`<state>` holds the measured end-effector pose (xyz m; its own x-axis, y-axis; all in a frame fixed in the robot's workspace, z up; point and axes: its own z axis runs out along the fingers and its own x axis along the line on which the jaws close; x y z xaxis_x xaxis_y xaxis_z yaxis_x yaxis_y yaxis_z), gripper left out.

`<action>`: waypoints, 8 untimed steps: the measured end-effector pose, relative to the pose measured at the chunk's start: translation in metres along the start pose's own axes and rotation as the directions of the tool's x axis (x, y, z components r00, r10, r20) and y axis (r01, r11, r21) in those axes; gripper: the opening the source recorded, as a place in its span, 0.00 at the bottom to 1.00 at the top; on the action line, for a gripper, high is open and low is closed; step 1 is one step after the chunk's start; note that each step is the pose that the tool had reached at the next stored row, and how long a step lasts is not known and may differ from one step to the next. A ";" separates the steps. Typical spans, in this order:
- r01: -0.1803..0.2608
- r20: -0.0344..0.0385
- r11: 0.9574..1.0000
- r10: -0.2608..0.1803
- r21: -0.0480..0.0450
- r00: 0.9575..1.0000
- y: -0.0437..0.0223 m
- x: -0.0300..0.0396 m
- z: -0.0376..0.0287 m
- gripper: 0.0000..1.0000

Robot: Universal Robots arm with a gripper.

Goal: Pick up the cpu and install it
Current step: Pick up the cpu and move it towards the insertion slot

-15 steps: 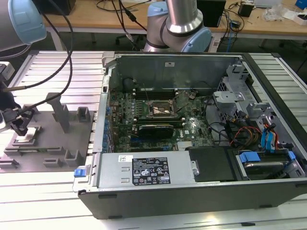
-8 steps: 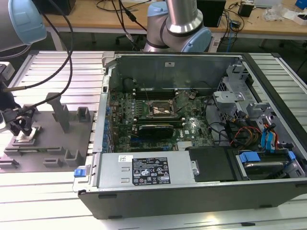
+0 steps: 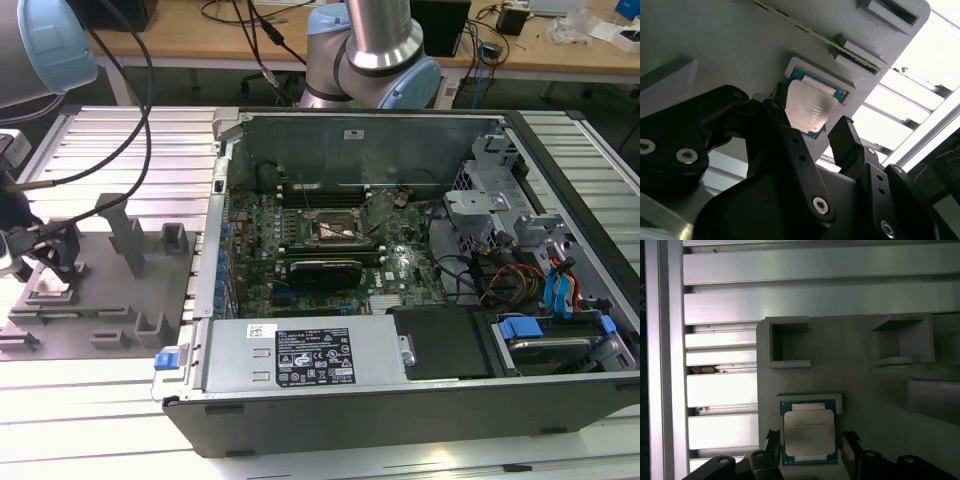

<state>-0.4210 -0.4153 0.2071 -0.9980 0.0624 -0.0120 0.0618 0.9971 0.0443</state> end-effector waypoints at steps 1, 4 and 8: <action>-0.007 0.000 1.000 0.007 0.000 1.000 0.0000 0.0000 0.0004 0.60; -0.019 0.001 1.000 0.019 0.000 1.000 -0.0001 -0.0001 0.0030 0.60; -0.018 0.001 1.000 0.018 -0.001 1.000 0.0009 0.0001 0.0080 0.60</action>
<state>-0.4210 -0.4141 0.1991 -0.9967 0.0805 -0.0119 0.0798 0.9958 0.0455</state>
